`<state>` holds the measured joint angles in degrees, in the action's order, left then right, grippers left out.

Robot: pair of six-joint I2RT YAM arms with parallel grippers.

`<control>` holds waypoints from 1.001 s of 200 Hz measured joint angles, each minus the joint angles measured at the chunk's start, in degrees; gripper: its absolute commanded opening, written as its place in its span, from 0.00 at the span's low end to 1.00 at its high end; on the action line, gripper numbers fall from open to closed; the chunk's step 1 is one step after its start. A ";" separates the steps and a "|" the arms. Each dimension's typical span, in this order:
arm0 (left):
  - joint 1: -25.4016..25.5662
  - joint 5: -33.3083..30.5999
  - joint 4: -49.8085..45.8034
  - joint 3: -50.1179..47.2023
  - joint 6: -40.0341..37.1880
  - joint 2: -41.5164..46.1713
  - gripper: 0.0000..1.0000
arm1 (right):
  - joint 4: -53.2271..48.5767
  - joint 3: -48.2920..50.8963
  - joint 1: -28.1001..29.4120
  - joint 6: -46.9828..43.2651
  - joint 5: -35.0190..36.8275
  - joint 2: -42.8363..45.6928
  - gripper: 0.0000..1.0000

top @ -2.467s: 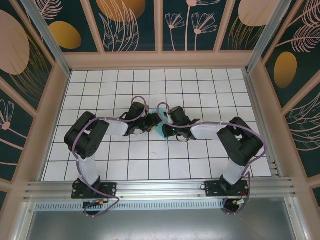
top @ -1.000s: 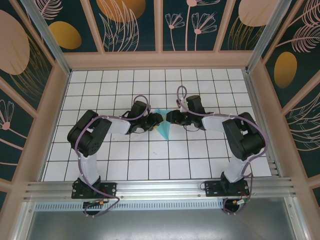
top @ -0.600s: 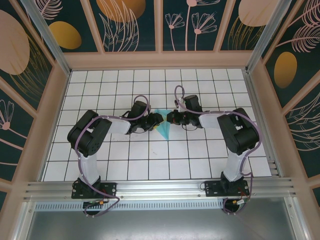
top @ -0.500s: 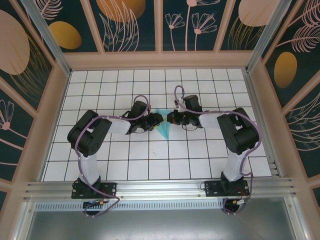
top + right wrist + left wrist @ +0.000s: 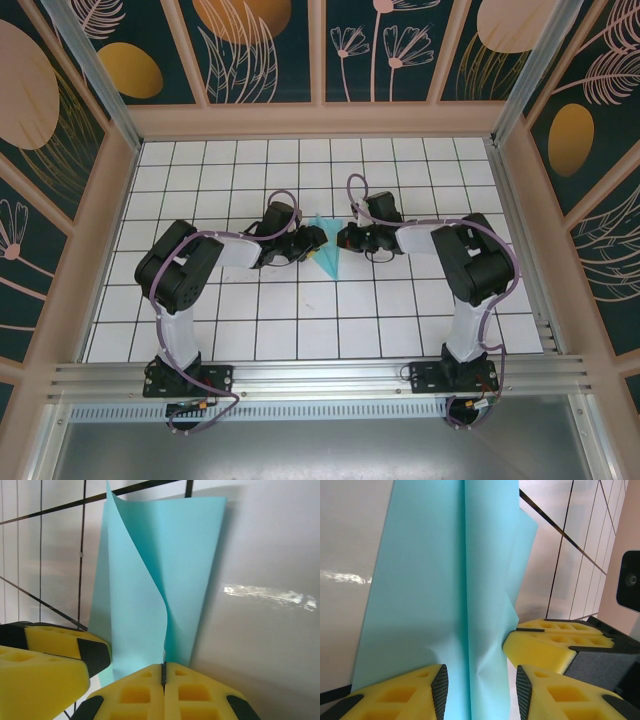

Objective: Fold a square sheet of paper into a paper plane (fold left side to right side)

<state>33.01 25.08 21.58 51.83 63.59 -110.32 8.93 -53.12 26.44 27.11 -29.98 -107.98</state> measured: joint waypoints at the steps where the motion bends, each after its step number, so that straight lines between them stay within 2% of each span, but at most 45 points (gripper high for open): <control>1: 0.00 0.00 0.00 0.00 0.00 0.00 0.44 | 0.00 0.00 0.00 0.00 0.02 0.00 0.00; 133: 0.07 -0.02 -1.09 0.52 -0.61 0.09 0.44 | -2.97 -0.79 0.35 -1.29 1.70 -0.28 0.01; 173: 0.44 -1.60 -6.49 2.36 -3.28 1.07 0.44 | -3.63 -1.29 0.50 -1.33 1.90 -0.57 0.01; 200: 0.44 -1.55 -9.46 4.98 -4.52 2.03 0.38 | -3.63 -1.29 0.57 -1.33 1.99 -0.57 0.01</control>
<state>33.45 23.53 12.12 56.82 59.07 -108.29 5.30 -54.41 27.00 25.78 -27.99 -108.55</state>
